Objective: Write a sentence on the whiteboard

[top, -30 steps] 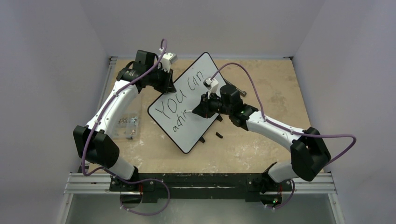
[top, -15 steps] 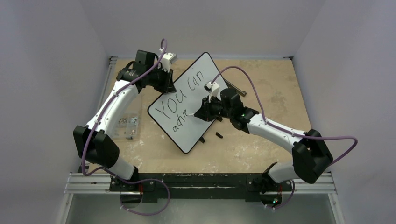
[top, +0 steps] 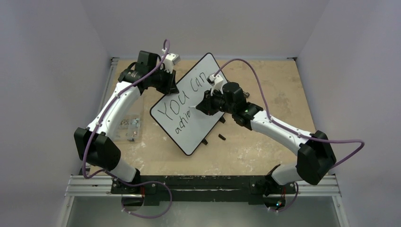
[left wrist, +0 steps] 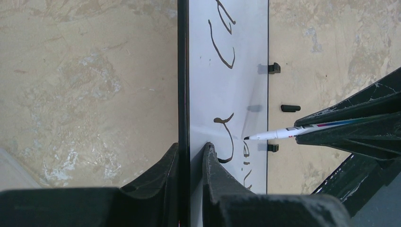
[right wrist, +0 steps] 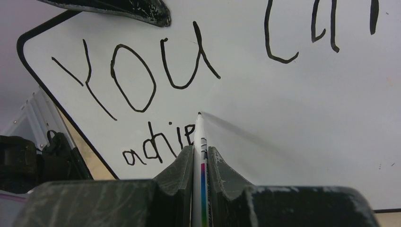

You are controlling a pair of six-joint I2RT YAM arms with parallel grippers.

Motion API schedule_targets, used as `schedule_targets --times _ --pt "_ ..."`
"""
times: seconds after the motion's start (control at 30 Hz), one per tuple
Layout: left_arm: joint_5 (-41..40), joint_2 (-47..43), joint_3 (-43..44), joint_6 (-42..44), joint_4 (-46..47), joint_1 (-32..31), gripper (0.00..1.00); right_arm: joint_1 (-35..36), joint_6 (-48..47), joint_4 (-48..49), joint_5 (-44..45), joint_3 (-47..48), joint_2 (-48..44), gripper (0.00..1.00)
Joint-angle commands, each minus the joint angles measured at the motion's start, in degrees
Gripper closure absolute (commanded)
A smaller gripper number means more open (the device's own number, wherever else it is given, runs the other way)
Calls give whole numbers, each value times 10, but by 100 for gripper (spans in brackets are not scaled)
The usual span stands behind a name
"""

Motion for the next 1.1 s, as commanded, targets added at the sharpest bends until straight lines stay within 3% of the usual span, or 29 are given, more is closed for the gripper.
schedule_targets --times 0.0,0.6,1.07 --pt "-120 -5 -2 79 4 -1 100 0 -2 2 -3 -9 -43 100" --pt "-119 -5 -2 79 4 -1 100 -2 4 28 14 -8 6 100" --pt "-117 -5 -2 79 4 -1 100 -2 6 30 26 -80 -17 100"
